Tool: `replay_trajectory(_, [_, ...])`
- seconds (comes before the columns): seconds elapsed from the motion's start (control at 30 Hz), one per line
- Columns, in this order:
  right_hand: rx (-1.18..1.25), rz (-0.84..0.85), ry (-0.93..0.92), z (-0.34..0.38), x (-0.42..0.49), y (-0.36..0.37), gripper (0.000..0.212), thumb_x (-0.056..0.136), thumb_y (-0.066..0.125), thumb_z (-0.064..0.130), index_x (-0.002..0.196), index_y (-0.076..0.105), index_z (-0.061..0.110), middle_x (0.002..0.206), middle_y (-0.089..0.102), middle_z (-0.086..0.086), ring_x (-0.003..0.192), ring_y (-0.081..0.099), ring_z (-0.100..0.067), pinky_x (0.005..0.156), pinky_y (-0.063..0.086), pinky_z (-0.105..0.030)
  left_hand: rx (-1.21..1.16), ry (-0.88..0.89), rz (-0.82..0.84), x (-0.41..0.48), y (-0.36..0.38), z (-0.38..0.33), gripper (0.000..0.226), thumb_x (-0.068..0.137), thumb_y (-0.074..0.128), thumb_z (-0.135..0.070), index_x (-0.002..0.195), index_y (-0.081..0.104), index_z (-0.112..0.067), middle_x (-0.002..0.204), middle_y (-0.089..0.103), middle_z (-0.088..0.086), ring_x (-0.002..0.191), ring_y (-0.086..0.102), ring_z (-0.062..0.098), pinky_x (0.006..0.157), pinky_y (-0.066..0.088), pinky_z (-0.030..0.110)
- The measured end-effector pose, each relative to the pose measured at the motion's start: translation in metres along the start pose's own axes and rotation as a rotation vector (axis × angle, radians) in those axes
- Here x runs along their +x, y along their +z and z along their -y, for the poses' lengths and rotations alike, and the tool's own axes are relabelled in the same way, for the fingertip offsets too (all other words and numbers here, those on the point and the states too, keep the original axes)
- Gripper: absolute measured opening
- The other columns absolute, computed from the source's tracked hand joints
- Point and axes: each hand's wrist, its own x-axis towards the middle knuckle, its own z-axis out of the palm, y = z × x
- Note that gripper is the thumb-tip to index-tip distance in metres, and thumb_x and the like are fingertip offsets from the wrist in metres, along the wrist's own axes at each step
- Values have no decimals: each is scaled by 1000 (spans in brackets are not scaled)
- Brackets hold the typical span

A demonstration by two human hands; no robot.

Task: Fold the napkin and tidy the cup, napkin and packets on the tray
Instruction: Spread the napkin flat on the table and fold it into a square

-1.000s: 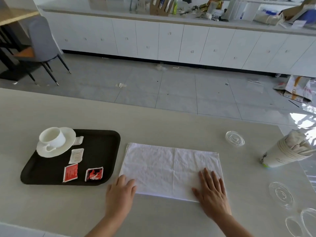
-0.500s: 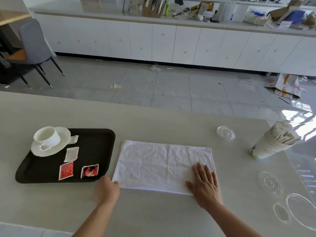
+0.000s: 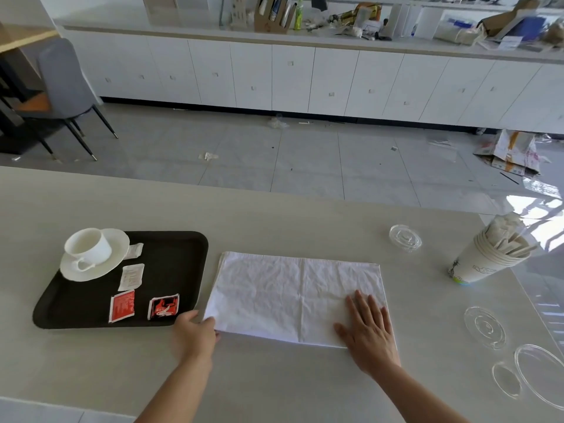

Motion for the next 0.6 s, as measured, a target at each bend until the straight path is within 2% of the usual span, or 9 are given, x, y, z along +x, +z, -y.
replay_trajectory(0.03, [11,-6,-1,0,0,-1,75,92,16,70,155,1,32,163,-12,12,149,-21,-14,119,-17,-37,8,48,-6,-4,-1,-1,38,82,65,1,119,59,-6,100,63,8,67,69,25,68,61,50])
replay_trajectory(0.1, [72,-53,8,1,0,-3,71,94,30,65,155,16,32,164,3,12,151,-9,-15,121,-10,-36,117,197,-14,-10,-3,-7,27,82,65,-6,108,67,-13,84,70,-2,64,70,18,67,61,48])
replay_trajectory(0.2, [279,-171,93,5,5,-10,54,95,53,48,143,47,24,155,38,8,146,23,-18,121,14,-37,207,349,9,-19,-2,-24,18,83,65,-13,98,72,-17,70,71,-9,68,70,15,71,59,45])
replay_trajectory(0.3, [332,-254,126,19,17,-21,39,91,64,35,126,63,20,137,58,4,131,42,-24,112,31,-39,241,470,-33,-33,6,-43,20,82,64,-10,100,73,-15,78,73,-7,74,66,12,65,51,28])
replay_trajectory(0.37, [384,-259,86,35,26,-30,30,91,65,32,118,67,20,126,64,5,124,47,-23,105,37,-37,278,592,-39,-46,14,-55,21,83,66,-7,102,73,-15,84,74,-3,75,63,11,61,43,20])
replay_trajectory(0.47, [677,-91,114,67,43,-56,22,94,59,37,105,70,22,109,70,7,111,58,-18,90,47,-31,351,801,22,-66,28,-66,23,84,68,-5,104,72,-13,91,74,-2,78,66,16,68,52,32])
replay_trajectory(0.53, [1009,122,208,91,58,-79,34,95,54,47,96,71,17,93,75,3,91,69,-19,85,56,-40,436,948,62,-79,38,-71,24,83,69,-4,104,72,-13,92,74,-2,78,68,17,68,56,36])
replay_trajectory(0.6, [1273,304,261,109,75,-98,53,92,50,61,98,70,12,86,77,-6,79,72,-24,78,60,-43,509,1065,90,-89,47,-76,26,79,72,-4,102,72,-15,86,73,-2,72,68,19,62,56,35])
